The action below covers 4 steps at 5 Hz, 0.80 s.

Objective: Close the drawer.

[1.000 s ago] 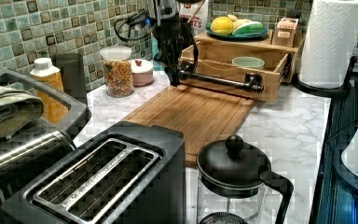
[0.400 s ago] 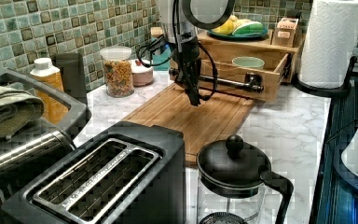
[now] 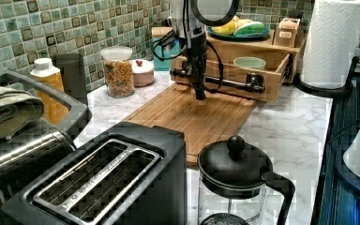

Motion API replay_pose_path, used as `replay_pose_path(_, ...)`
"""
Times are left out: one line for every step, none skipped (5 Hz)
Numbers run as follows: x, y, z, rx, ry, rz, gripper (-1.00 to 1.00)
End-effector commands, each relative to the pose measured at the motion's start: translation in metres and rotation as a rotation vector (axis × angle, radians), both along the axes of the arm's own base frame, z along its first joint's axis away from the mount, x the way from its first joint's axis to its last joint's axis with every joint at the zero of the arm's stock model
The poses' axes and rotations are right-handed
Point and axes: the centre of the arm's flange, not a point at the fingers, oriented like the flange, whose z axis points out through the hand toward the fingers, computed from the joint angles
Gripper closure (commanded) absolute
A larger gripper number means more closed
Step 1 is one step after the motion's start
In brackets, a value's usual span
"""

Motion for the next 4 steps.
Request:
replay_pose_path(0.018, -0.162, 0.064, 0.023, -0.067, -0.186, 1.0)
replay_pose_path(-0.002, -0.217, 0.069, 0.005, -0.157, -0.211, 1.0)
replay_pose_path(-0.013, -0.274, 0.085, -0.006, -0.129, -0.238, 1.0)
replay_pose_path(-0.03, -0.331, 0.085, -0.011, -0.175, -0.179, 1.0)
